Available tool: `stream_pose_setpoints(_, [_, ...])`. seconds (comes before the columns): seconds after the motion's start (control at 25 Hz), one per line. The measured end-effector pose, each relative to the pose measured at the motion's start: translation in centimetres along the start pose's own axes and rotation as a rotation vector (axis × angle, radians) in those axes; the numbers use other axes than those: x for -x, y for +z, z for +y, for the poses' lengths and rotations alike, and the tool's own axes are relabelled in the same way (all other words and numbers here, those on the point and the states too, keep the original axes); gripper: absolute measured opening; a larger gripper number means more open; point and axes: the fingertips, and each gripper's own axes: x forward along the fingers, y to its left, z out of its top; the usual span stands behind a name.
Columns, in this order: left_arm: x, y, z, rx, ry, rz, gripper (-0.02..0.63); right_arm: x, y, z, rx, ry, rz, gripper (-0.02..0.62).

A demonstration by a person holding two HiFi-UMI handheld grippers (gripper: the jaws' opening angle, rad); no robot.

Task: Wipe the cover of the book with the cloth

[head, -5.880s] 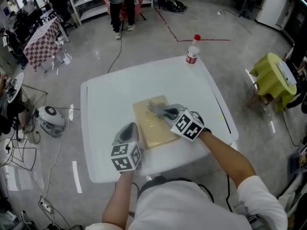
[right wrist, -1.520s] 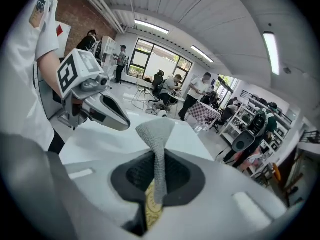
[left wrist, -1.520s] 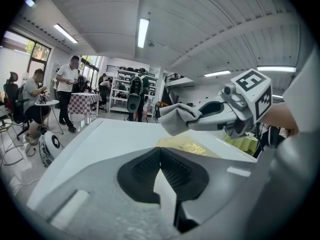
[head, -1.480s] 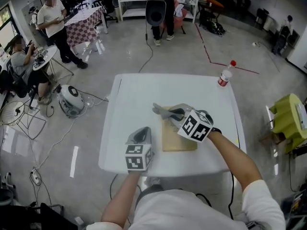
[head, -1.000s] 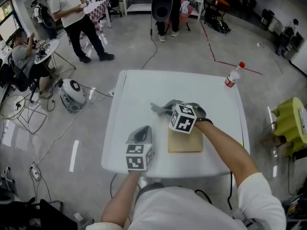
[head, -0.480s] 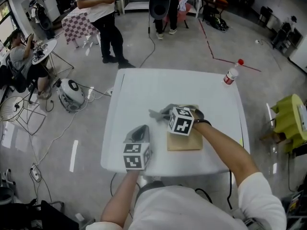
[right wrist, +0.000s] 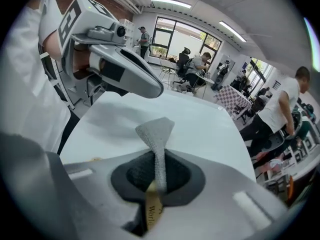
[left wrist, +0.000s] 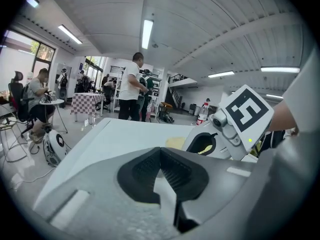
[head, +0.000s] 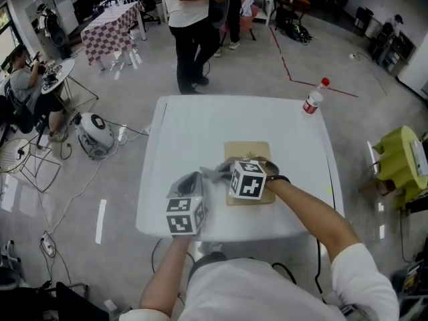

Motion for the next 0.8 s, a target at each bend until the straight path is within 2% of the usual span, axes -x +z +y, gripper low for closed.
stream_pose_setpoints(0.8, [2.8, -1.0, -3.0, -0.019, 0.007, -0.004, 0.006, 2.6, 0.6, 9.1, -0.024, 0.067, -0.088, 0.017])
